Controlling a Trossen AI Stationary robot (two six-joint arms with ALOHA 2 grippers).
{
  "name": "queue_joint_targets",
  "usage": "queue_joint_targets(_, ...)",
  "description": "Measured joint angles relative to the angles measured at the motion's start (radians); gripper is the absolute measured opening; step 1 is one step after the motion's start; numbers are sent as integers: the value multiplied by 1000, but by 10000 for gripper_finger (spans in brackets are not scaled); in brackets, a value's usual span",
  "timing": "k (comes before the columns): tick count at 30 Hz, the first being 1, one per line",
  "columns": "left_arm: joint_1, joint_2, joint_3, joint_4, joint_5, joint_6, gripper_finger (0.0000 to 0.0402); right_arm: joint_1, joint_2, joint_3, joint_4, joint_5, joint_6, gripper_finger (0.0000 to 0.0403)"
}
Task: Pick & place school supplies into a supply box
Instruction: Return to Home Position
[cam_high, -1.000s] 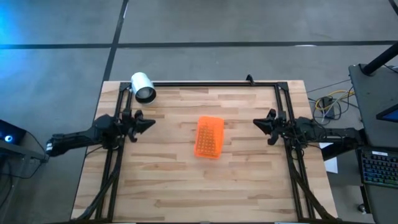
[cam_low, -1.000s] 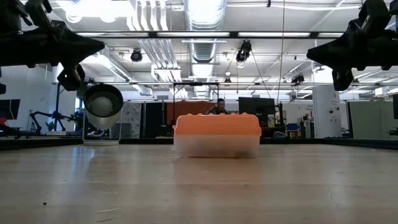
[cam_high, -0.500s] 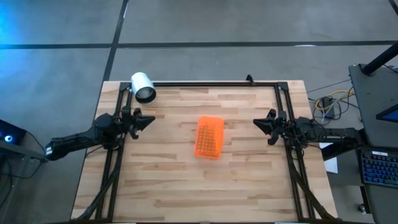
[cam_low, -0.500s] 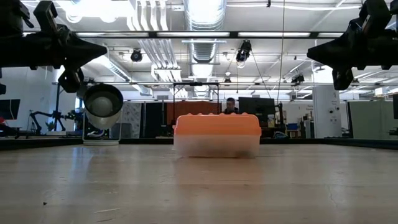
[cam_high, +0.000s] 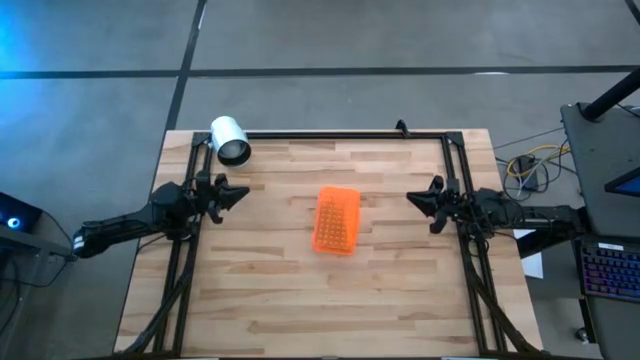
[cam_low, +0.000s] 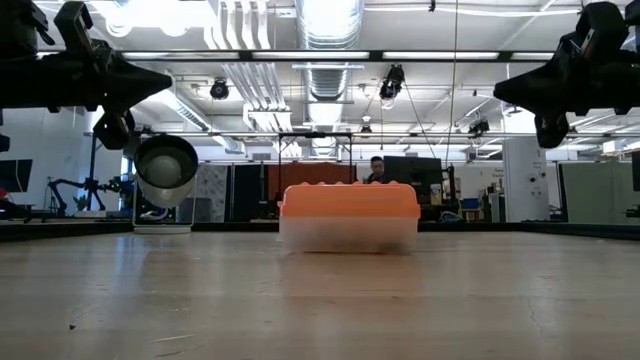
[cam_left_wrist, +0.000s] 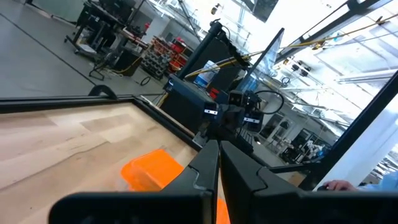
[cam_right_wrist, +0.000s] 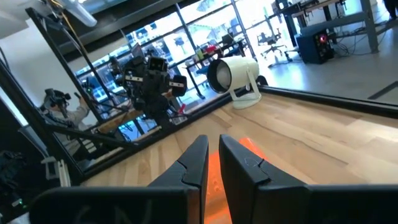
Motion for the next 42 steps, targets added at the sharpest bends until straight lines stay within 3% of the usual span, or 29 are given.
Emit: queue_joint_targets(42,0,0,0,1,0,0,0,0,22,0,0,0,0,34)
